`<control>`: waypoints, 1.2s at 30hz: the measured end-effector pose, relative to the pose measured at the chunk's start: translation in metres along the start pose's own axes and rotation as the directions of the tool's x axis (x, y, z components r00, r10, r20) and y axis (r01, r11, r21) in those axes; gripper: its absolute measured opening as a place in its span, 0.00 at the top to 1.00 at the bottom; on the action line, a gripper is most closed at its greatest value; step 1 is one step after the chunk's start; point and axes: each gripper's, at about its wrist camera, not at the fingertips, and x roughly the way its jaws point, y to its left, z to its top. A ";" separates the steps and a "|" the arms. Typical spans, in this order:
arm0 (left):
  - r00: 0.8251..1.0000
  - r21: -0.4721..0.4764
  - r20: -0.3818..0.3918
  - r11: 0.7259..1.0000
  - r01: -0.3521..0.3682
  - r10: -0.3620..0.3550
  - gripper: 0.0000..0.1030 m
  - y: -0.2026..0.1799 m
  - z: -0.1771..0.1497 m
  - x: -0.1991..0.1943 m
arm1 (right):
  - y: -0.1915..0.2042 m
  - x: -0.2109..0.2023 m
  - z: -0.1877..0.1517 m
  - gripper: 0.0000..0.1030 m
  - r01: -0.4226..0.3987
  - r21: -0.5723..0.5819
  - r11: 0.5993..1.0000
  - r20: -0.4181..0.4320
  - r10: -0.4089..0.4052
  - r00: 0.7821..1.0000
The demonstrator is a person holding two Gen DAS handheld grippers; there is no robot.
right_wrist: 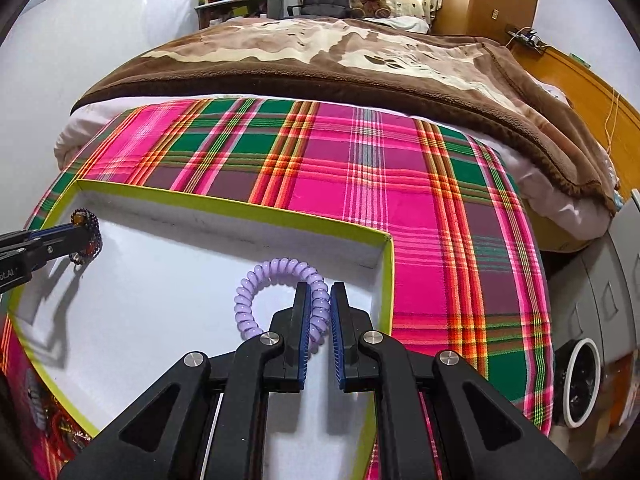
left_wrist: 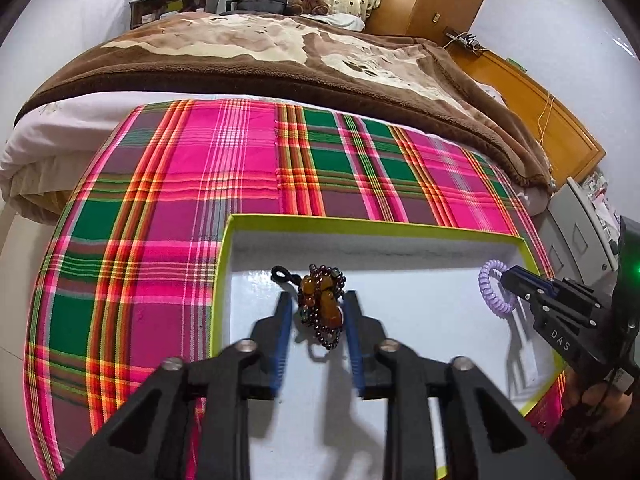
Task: Organize jewelry
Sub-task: 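Carry the charm and lavender bracelet into the tray and open both tools, then withdraw both tools and grasp the gold ring with the right tool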
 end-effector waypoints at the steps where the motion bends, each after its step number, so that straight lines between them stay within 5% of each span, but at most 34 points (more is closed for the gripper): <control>1: 1.000 -0.004 0.006 1.000 -0.001 0.001 0.64 0.001 0.000 -0.002 | -0.001 -0.001 0.000 0.90 0.002 0.003 1.000 0.007 -0.002 1.000; 14: 0.997 -0.016 0.069 0.999 0.046 -0.045 0.57 -0.003 -0.010 -0.039 | -0.013 -0.039 -0.009 0.85 -0.079 0.072 0.994 0.105 0.071 0.992; 28: 0.977 -0.018 0.183 0.993 0.116 -0.111 0.37 0.007 -0.063 -0.111 | -0.028 -0.106 -0.060 0.83 -0.173 0.121 0.978 0.222 0.143 0.965; 30: 0.982 0.004 0.161 0.995 0.096 -0.095 0.37 0.005 -0.073 -0.116 | -0.030 -0.112 -0.070 0.68 -0.186 0.124 0.975 0.235 0.153 0.960; 31: 0.983 0.021 0.162 0.996 0.087 -0.089 0.37 0.004 -0.078 -0.119 | -0.030 -0.114 -0.075 0.44 -0.186 0.126 0.974 0.234 0.153 0.960; 32: 0.983 0.031 0.162 0.996 0.082 -0.086 0.37 0.004 -0.082 -0.122 | -0.031 -0.115 -0.080 0.36 -0.185 0.128 0.974 0.232 0.152 0.961; 36: 0.983 0.011 0.154 0.995 0.099 -0.100 0.37 0.010 -0.097 -0.128 | -0.034 -0.117 -0.100 0.36 -0.175 0.137 0.975 0.201 0.145 0.969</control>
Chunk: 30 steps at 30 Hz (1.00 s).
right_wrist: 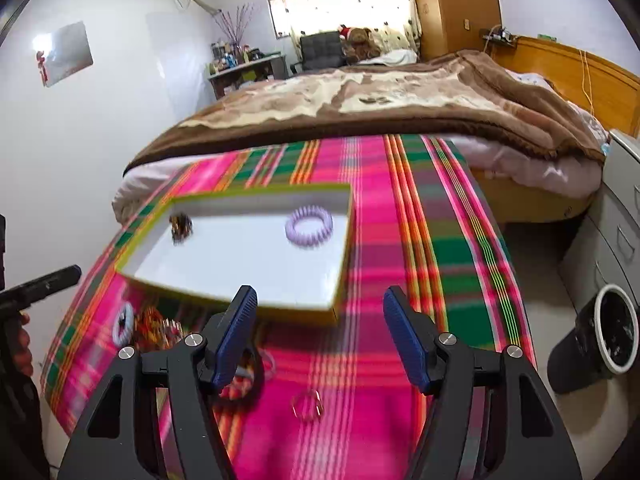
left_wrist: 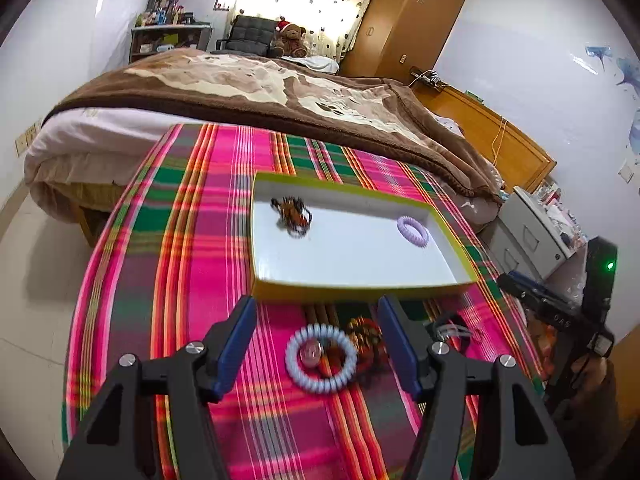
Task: Organize jewelry
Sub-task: 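Withdraw both tools and grasp the gold ring with the right tool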
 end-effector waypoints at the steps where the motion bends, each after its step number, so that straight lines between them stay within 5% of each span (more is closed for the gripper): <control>1: 1.000 -0.006 0.002 1.000 -0.003 0.003 0.37 0.001 -0.003 -0.001 | -0.001 -0.001 -0.006 0.36 0.004 0.008 1.000 -0.009 -0.004 1.000; 9: 1.000 -0.031 -0.016 1.000 -0.002 0.002 0.38 0.006 -0.031 -0.008 | 0.005 0.000 -0.045 0.36 0.080 -0.048 0.996 -0.068 -0.083 0.994; 15: 1.000 -0.031 -0.015 0.999 -0.009 0.009 0.38 0.003 -0.040 -0.004 | 0.012 0.005 -0.057 0.36 0.046 -0.083 0.995 -0.095 -0.054 0.994; 19: 1.000 -0.043 -0.027 0.999 -0.010 0.009 0.38 0.001 -0.045 0.002 | 0.014 0.013 -0.060 0.52 0.060 -0.101 0.993 -0.120 -0.072 0.990; 26: 0.999 -0.038 -0.034 0.999 -0.028 0.027 0.38 0.000 -0.049 0.009 | 0.023 0.015 -0.061 0.53 0.062 -0.147 0.987 -0.119 -0.080 0.990; 30: 0.998 -0.040 -0.044 0.998 -0.039 0.037 0.38 0.001 -0.050 0.012 | 0.026 0.015 -0.062 0.64 0.071 -0.160 0.985 -0.117 -0.091 0.989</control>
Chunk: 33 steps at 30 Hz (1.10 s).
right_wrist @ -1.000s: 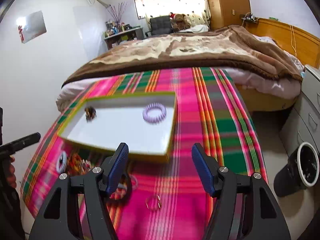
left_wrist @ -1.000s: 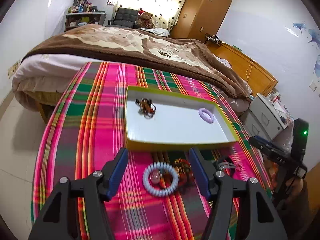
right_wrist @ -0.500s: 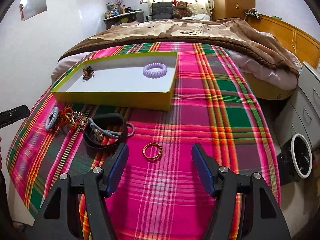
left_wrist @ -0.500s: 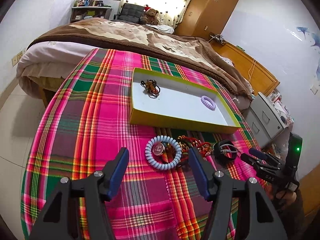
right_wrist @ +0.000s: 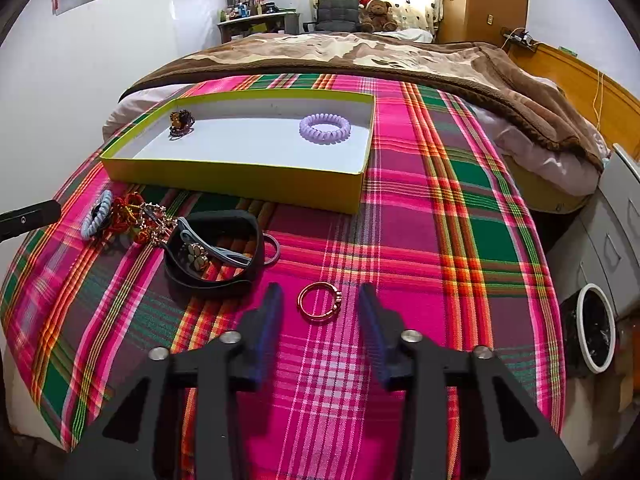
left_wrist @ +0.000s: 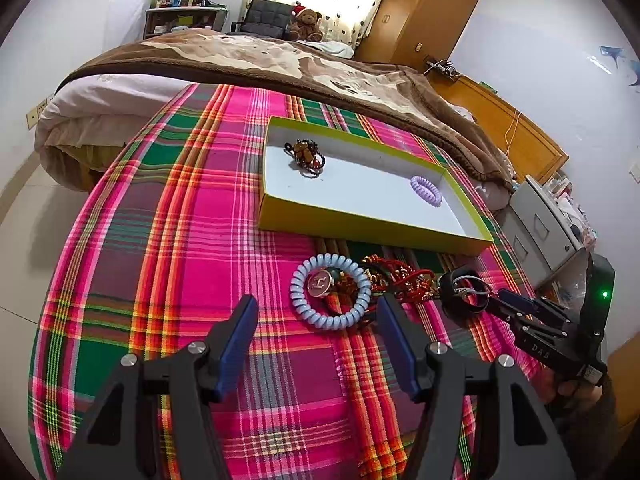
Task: Organize jewelry
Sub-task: 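Withdraw both tools and grasp the gold ring with the right tool, then grasp the light-blue coil bracelet with the left tool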
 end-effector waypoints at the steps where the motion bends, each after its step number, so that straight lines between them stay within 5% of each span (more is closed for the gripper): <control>1: 1.000 -0.006 0.000 1.000 -0.005 0.005 0.38 0.001 0.000 0.000 | 0.001 0.000 0.000 0.64 0.004 -0.003 1.000 -0.002 -0.004 1.000; 7: 0.999 -0.009 -0.004 0.999 -0.033 0.033 0.38 0.003 -0.001 0.003 | 0.005 0.001 0.000 0.77 -0.003 -0.019 1.000 0.002 0.003 1.000; 17: 0.999 -0.002 -0.016 0.999 -0.034 0.034 0.38 0.002 0.000 0.010 | -0.002 -0.005 -0.002 0.77 -0.002 0.020 1.000 0.027 0.001 1.000; 28: 0.981 0.090 -0.044 0.979 -0.184 0.189 0.44 0.004 0.002 0.025 | -0.007 -0.014 0.003 0.77 -0.019 0.056 0.998 0.059 0.016 0.998; 33: 0.982 0.120 -0.065 0.978 -0.170 0.179 0.44 -0.002 0.006 0.030 | -0.010 -0.017 0.003 0.77 -0.024 0.064 0.998 0.068 0.020 0.997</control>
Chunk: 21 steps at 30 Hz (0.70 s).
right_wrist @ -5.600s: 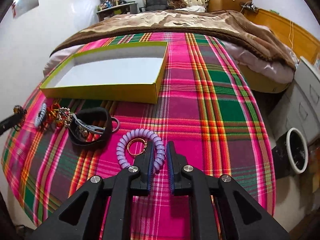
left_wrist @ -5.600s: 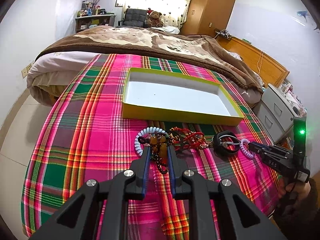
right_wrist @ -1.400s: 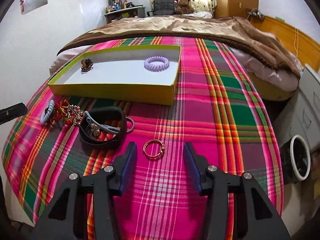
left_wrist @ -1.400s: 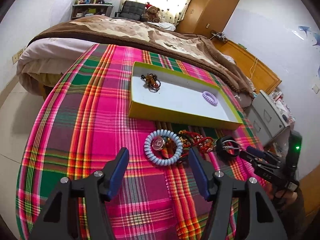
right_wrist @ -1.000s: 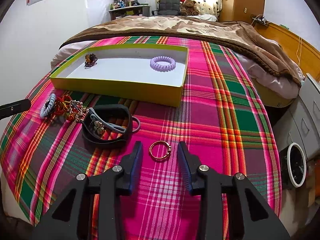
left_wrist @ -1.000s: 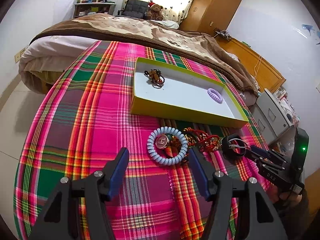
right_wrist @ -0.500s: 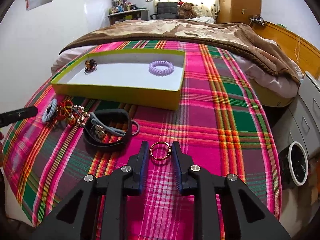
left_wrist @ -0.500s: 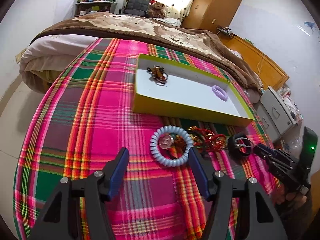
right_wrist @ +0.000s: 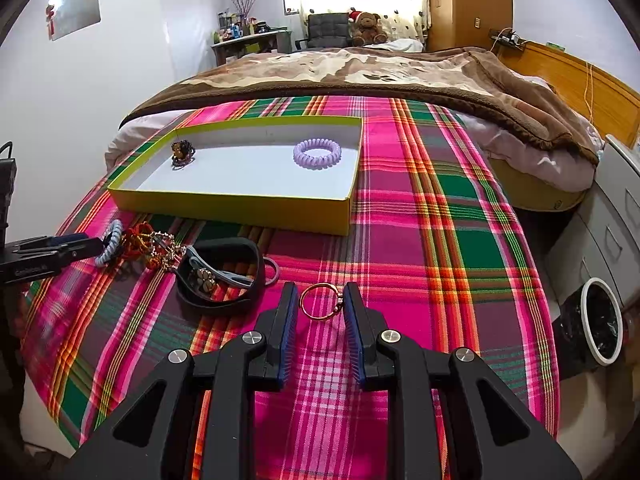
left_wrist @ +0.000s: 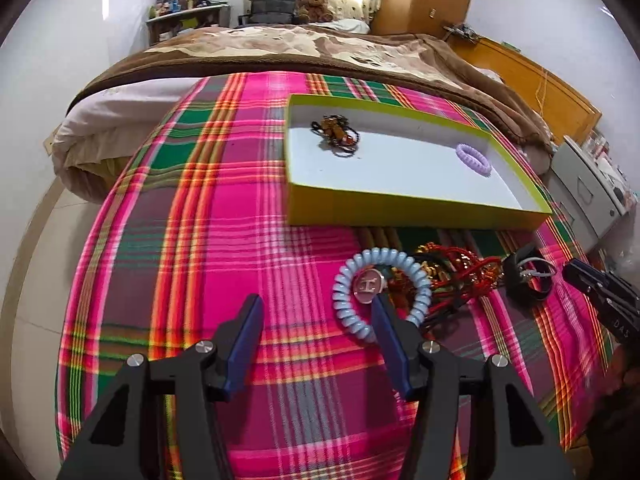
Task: Organize jewelry
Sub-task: 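Grasp the light-blue coil bracelet with the left tool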
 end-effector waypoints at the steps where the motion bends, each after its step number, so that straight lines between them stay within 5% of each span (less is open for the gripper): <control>1: 1.000 0.017 -0.001 1.000 -0.012 0.012 0.44 -0.002 0.000 0.001 | 0.000 0.000 0.000 0.77 0.000 0.002 1.000 0.000 0.000 1.000; 5: 0.996 0.104 -0.003 0.990 -0.092 0.093 0.53 -0.014 0.005 0.007 | -0.002 -0.001 0.000 0.77 -0.001 0.009 1.000 0.002 0.001 1.000; 13: 0.999 0.098 -0.002 0.994 -0.041 0.041 0.86 -0.016 0.004 0.004 | -0.006 0.000 -0.001 0.77 -0.004 0.029 1.000 -0.001 0.004 1.000; 21: 1.000 0.062 0.020 0.998 -0.015 0.014 0.91 -0.010 0.003 0.003 | -0.008 -0.001 -0.001 0.77 -0.004 0.039 0.999 0.003 0.004 1.000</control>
